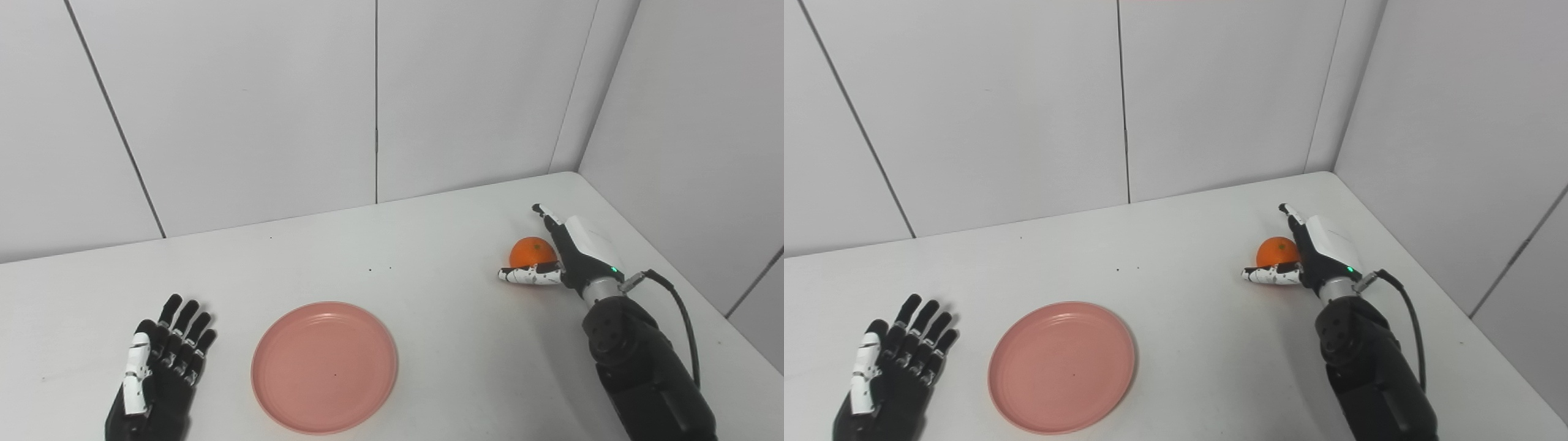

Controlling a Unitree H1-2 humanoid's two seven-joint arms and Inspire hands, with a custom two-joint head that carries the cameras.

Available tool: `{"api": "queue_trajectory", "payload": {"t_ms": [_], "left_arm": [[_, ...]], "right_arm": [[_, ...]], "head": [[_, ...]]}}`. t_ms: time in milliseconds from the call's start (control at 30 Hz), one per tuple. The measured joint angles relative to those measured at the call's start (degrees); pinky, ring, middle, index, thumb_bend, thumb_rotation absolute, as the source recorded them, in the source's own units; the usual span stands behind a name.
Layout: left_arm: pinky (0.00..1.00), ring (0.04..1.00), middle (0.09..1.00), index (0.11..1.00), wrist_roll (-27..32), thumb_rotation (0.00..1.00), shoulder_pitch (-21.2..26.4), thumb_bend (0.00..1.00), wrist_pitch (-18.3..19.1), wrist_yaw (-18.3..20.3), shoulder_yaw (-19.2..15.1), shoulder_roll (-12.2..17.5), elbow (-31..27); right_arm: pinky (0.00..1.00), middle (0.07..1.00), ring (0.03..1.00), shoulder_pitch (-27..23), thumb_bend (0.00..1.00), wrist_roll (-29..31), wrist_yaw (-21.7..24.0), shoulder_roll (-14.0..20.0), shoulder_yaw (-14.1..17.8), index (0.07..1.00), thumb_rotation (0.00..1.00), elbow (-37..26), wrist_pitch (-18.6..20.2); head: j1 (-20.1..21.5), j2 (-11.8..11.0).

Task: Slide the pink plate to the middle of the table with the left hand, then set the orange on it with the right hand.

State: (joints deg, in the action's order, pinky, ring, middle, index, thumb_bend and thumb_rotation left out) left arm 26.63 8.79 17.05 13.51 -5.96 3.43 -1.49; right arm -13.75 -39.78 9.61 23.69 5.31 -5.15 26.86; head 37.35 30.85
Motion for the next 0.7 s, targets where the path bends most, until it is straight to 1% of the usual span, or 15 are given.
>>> {"api": "queue_trajectory", "payload": {"t_ms": [233, 500, 700], "left_arm": [[1.0, 0.984, 0.988, 0.987, 0.6, 1.0, 0.0, 0.35, 0.0, 0.0, -0.1, 0.0, 0.0], [1.0, 0.983, 0.984, 0.984, 0.7, 1.0, 0.0, 0.35, 0.1, -0.1, -0.2, 0.0, 0.0], [1.0, 0.974, 0.978, 0.976, 0.7, 1.0, 0.0, 0.35, 0.1, -0.1, -0.2, 0.1, 0.0]], "right_arm": [[0.8, 0.912, 0.888, -0.7, 1.0, 0.8, 0.2, 0.0, 0.0, 0.909, 0.38, 1.1, 0.0], [0.79, 0.915, 0.888, -1.3, 1.0, -0.2, 2.6, 0.1, 0.1, 0.905, 0.37, 2.9, 0.0], [0.78, 0.911, 0.882, -2.3, 1.0, -1.3, 3.7, 0.1, 1.5, 0.9, 0.37, 4.6, 0.2]], "head": [[0.1, 0.3], [-0.2, 0.4], [-0.3, 0.5]]}}
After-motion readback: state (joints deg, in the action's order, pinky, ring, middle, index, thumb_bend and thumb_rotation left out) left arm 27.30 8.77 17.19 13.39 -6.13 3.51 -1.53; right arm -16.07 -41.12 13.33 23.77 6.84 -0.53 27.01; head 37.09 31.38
